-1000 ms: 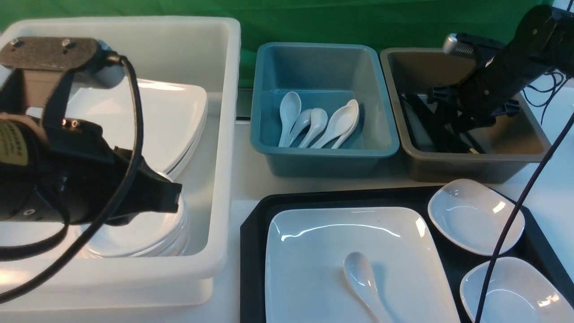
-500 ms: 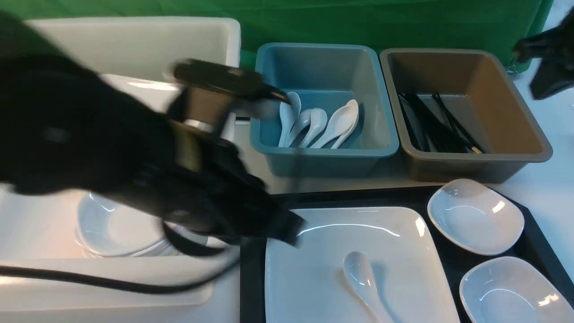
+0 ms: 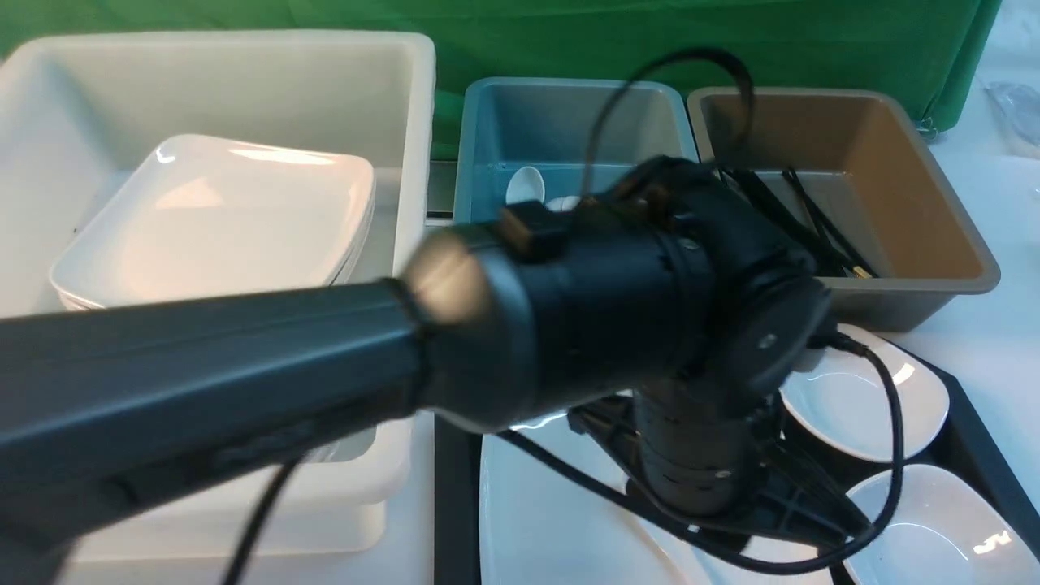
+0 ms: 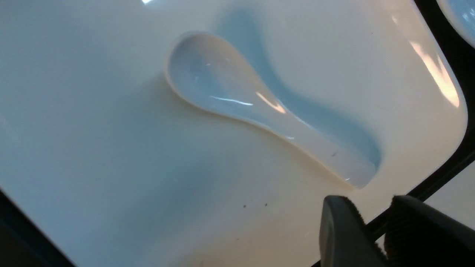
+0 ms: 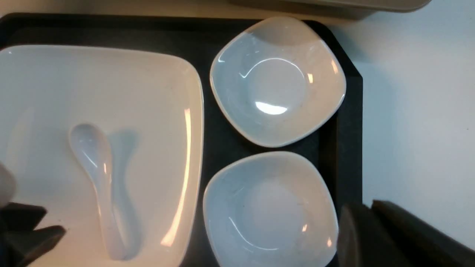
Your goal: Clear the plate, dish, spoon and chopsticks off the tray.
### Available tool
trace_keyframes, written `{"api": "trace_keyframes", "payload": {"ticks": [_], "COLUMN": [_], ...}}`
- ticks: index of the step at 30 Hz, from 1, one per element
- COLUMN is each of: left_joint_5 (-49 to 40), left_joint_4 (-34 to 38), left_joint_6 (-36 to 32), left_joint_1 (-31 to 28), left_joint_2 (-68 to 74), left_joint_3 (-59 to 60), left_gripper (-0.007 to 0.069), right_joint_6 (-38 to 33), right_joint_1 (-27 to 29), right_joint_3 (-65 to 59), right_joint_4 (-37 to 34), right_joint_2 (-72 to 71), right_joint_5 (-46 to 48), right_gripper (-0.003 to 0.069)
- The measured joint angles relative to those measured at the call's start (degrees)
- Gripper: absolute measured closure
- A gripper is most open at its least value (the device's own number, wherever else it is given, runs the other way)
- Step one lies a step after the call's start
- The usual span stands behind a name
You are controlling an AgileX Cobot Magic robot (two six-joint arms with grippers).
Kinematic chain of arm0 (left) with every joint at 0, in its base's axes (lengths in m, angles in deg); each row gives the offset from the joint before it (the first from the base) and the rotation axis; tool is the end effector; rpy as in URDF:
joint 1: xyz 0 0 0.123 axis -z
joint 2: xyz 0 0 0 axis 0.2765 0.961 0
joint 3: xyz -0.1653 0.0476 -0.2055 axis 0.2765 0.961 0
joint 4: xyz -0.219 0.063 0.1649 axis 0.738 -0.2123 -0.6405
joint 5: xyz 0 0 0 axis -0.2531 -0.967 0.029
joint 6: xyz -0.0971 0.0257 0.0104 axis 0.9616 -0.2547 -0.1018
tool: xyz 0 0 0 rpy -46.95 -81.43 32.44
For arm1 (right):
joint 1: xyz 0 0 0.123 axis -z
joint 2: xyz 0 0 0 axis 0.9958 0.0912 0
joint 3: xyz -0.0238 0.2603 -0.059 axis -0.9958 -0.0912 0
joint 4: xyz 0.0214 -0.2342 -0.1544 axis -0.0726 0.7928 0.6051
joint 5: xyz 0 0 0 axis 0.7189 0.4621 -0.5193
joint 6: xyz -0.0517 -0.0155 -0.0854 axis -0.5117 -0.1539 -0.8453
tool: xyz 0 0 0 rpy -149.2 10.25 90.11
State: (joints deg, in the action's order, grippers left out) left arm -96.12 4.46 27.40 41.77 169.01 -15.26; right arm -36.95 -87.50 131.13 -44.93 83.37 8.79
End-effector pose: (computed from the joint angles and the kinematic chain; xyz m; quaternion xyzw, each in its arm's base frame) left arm 0.2270 -0.3674 0.2126 0.2918 0.9481 -0.0949 0.0828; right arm 0.2456 0.0183 0.3671 -0.0488 0.9427 0.0331 0.3285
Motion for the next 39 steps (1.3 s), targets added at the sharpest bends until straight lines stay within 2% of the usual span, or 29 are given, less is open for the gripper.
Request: {"api": "trace_keyframes", "payload": {"ticks": [1,3,4,5,7,8,9,10,15,19,20,21,24,25,28,30,31,35,39], "left_joint_5": [-0.01,-0.01,-0.01,0.12,0.85,2.53,2.71,3.74,4.01,5.43,5.90,5.90,5.53,5.45,3.84,3.06,1.72,-1.32,-2.85], "left_joint_4": [0.13,0.71,0.71,0.73,0.73,1.04,1.04,1.30,1.40,1.61,1.61,1.61,1.34,1.34,1.15,1.15,1.15,1.15,0.72], "left_joint_6": [0.00,0.19,0.19,0.19,0.19,0.19,0.19,0.20,0.26,1.06,1.29,1.29,1.43,1.43,1.43,1.23,1.00,0.27,-0.68], "left_joint_1": [0.00,0.21,0.21,0.28,0.39,0.39,0.39,0.39,0.39,0.39,0.39,0.39,0.39,0.39,0.39,0.39,0.39,0.39,0.39], "left_joint_2": [0.48,3.10,3.32,4.83,5.85,7.18,7.33,8.33,10.02,11.33,11.78,11.88,12.05,12.10,12.20,12.20,12.25,12.33,11.94], "left_joint_3": [-0.15,-0.45,-0.45,-0.45,-0.45,-0.45,-0.45,-0.45,-0.51,-0.51,-0.51,-0.51,-0.55,-0.57,-0.68,-0.68,-0.68,-0.68,-0.86], "left_gripper": [0.0428,0.0322,0.0304,0.0239,0.0186,0.0116,0.0109,0.0059,0.0029,0.0066,0.0102,0.0107,0.0215,0.0221,0.0356,0.0402,0.0463,0.0583,0.0603], "right_joint_6": [0.00,0.00,0.00,-0.06,-0.06,-0.06,-0.06,-0.06,-0.06,-0.06,-0.16,-0.16,-0.16,-0.16,-0.28,-0.33,-0.40,-0.40,-0.40], "right_joint_1": [0.00,0.00,0.00,0.00,0.00,0.00,0.00,0.00,0.00,0.00,0.00,0.00,0.00,0.00,0.00,0.00,0.00,0.00,0.00], "right_joint_3": [-0.18,-0.31,-0.31,-0.31,-0.31,-0.31,-0.31,-0.31,-0.31,-0.31,-0.31,-0.31,-0.31,-0.31,-0.31,-0.31,-0.31,-0.31,-0.31], "right_joint_4": [0.00,-0.06,-0.06,-0.12,-0.16,-0.16,-0.16,-0.16,-0.16,-0.16,-0.16,-0.16,-0.16,-0.16,-0.16,-0.16,-0.16,-0.16,-0.16], "right_joint_2": [-0.18,-0.67,-0.74,-0.79,-0.79,-0.79,-0.79,-0.79,-0.79,-0.79,-0.79,-0.79,-0.79,-0.79,-0.79,-0.79,-0.79,-0.79,-0.79], "right_joint_5": [-0.13,-0.12,-0.12,-0.01,-0.01,-0.32,-0.37,-0.70,-1.38,-1.79,-1.86,-1.86,-1.86,-1.86,-1.86,-1.86,-1.86,-1.86,-1.86], "right_gripper": [0.0578,0.0567,0.0567,0.0562,0.0559,0.0554,0.0554,0.0550,0.0540,0.0524,0.0519,0.0517,0.0508,0.0508,0.0498,0.0497,0.0495,0.0494,0.0489]}}
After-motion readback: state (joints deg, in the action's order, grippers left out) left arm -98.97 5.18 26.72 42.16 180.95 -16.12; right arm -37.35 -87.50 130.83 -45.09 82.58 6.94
